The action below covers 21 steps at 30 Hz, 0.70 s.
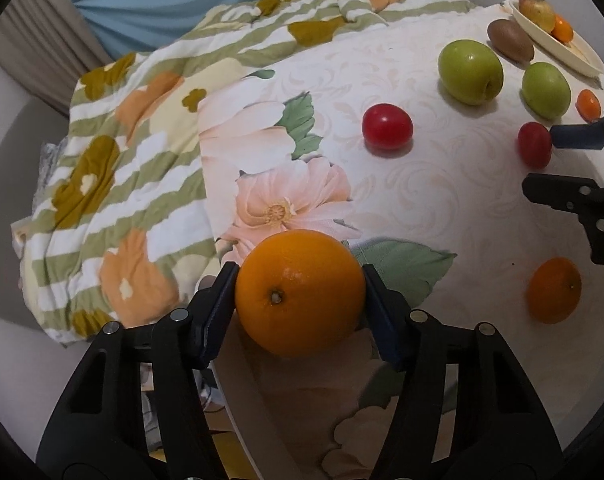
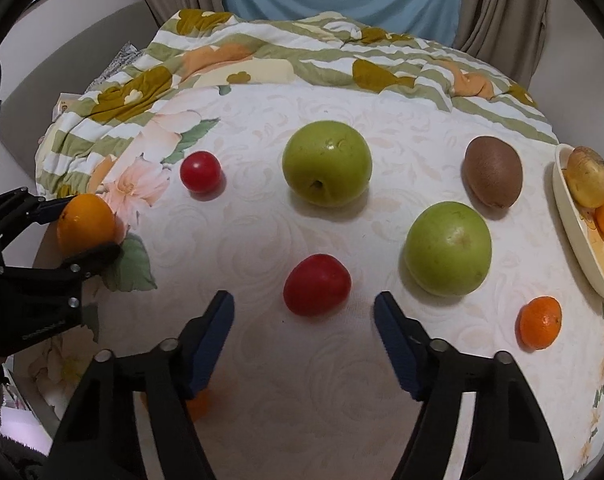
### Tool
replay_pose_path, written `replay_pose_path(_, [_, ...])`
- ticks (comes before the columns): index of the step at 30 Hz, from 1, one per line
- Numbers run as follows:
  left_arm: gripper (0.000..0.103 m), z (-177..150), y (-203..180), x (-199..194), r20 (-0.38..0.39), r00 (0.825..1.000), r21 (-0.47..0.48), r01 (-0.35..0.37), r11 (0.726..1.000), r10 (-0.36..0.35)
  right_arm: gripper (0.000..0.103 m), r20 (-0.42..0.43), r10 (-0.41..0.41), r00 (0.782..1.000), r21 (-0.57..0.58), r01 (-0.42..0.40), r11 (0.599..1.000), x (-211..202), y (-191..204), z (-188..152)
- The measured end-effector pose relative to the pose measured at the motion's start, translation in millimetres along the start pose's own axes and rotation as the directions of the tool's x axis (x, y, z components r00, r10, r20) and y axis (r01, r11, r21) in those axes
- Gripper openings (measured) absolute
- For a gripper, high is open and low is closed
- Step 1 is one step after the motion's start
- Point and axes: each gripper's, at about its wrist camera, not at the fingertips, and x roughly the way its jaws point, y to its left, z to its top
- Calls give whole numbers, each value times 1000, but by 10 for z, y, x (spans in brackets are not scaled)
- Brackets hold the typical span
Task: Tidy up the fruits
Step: 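Grasp a second orange with the left tool while the right tool grasps a red tomato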
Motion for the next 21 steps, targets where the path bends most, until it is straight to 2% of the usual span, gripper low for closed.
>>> replay_pose_path(9, [67,-23,-28,-40,-15,1000,-29,21,999,-22,50,-12,-7,1000,-7,7,1000,61,5,47])
replay_pose_path(14, [67,-50,-77,-76,-14,999,-40,39,998,-39,31,3,-25,1000,-14,25,1000,58,-17,76])
replay_pose_path(21, [67,-40,-66,-209,10,999,-69,51,996,-50,31,35,-16,999,-15,16,1000,-74,-30,88])
